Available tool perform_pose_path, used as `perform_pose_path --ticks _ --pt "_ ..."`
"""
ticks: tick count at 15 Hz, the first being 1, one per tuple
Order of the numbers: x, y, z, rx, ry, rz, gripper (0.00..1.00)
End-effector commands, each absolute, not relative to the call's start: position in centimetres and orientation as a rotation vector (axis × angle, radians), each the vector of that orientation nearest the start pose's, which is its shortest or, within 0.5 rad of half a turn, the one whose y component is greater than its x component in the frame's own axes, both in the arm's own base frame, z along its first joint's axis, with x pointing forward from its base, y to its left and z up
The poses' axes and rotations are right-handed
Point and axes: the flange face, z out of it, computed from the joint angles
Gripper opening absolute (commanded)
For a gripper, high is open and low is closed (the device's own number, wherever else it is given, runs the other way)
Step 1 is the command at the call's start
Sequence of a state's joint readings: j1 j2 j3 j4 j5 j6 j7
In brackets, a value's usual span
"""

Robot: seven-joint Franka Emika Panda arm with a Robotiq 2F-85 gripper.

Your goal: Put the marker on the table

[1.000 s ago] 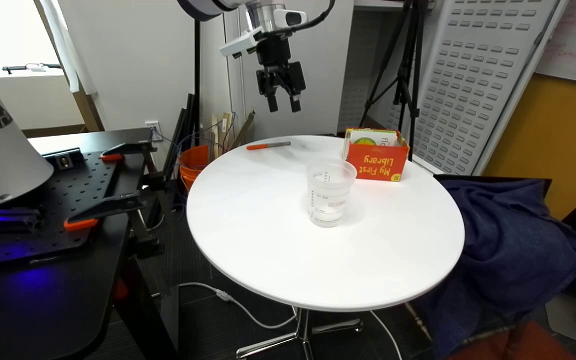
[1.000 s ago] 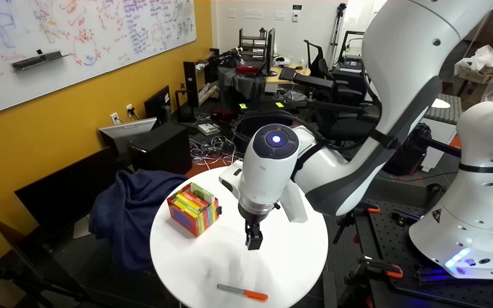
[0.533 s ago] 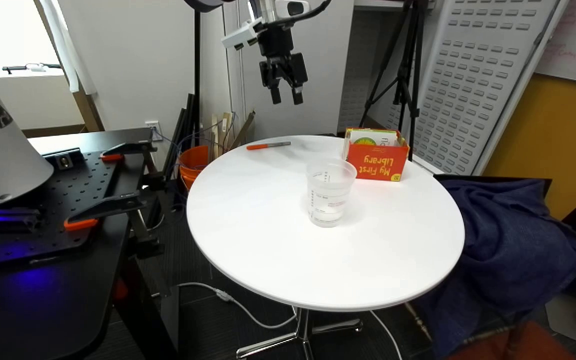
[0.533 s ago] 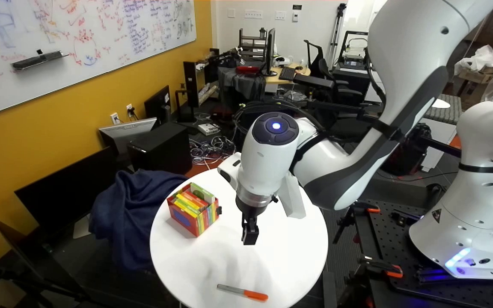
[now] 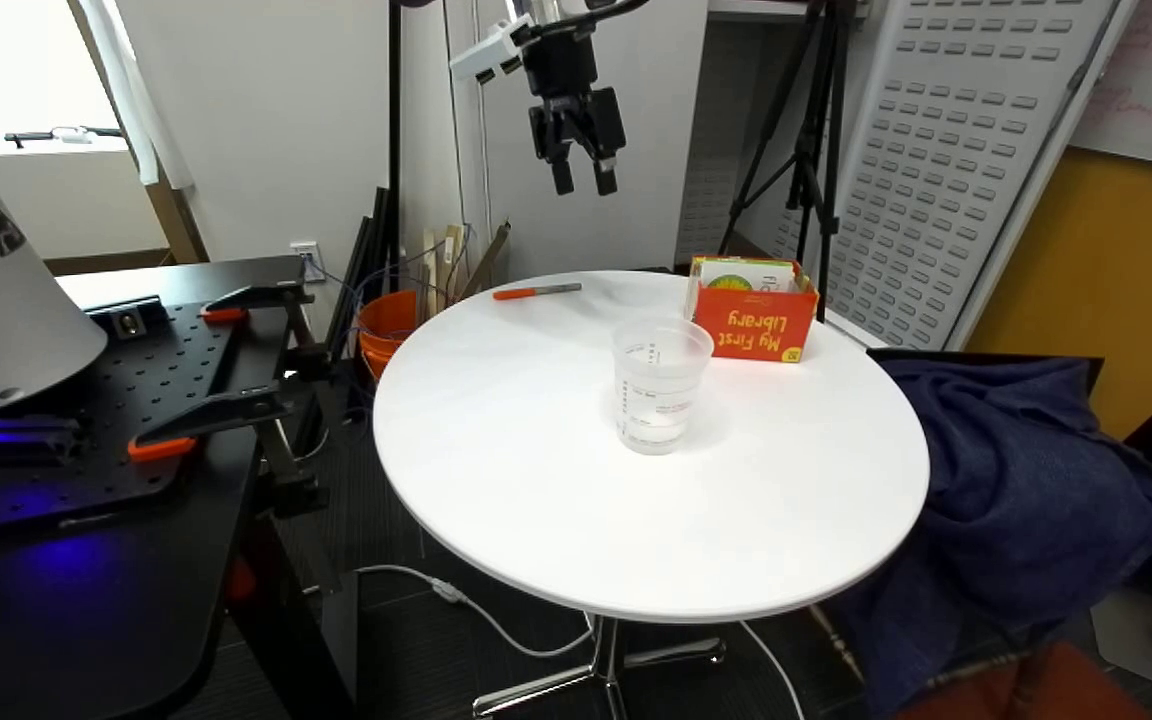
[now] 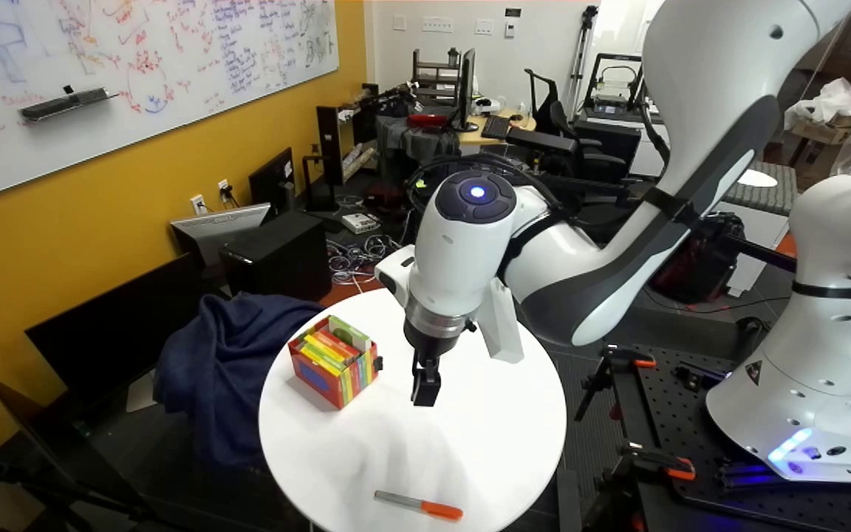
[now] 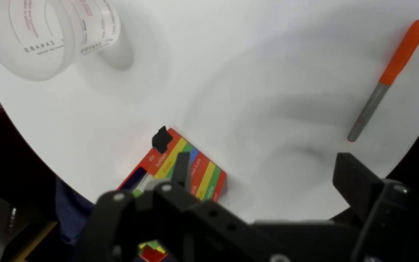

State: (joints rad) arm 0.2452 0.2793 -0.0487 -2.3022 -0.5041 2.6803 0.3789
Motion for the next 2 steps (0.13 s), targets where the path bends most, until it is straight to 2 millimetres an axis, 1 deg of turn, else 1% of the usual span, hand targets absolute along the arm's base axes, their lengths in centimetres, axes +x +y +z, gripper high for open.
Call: perform_pose_path --ticks 1,2 --pt "52.22 11.86 23.31 -3.321 -0.439 -0.273 1.00" --pt "52.22 11.86 23.31 -3.321 -0.439 -0.273 1.00"
